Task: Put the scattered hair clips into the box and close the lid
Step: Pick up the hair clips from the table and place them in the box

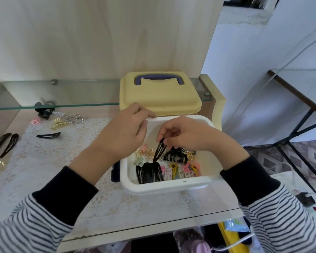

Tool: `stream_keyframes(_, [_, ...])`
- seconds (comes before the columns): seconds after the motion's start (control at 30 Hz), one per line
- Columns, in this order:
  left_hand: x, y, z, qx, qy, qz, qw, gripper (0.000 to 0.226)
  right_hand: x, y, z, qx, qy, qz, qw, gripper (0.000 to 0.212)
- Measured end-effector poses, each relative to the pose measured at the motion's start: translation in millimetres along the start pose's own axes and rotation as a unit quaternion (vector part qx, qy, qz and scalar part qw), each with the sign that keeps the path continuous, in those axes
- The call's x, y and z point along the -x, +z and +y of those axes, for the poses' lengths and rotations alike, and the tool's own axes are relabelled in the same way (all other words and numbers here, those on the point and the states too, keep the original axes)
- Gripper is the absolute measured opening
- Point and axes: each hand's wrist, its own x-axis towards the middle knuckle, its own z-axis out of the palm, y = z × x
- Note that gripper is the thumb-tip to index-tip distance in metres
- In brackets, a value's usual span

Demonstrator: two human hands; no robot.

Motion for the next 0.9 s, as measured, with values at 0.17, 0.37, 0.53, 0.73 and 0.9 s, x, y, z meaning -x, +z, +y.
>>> stream_keyframes(0.17, [-1,1,-2,0.025,-0.026,-0.018,0.999,0.039,-9,6,-10,0.000,0.006,-0.084,0.996,0.014])
stream_keyframes(0.37, [1,5,-7,0.064,-0.039,-0.002,0.997,0.043,-17,15,-15,-0.005,0.010,-0.153,0.988,0.014])
stream_keyframes(0.53, [0,8,-7,0.069,-0.046,0.016,0.996,0.044,-20,22,-17,-0.009,0.005,-0.186,0.982,0.015])
stream_keyframes(0.73, [1,11,-9,0.077,-0.052,0.032,0.995,0.045,-24,32,-23,0.020,-0.004,-0.196,0.980,0.017])
stream_keyframes(0.9, [2,12,-12,0.093,-0.049,0.032,0.994,0.050,-28,39,-24,0.028,-0.004,-0.182,0.983,0.020])
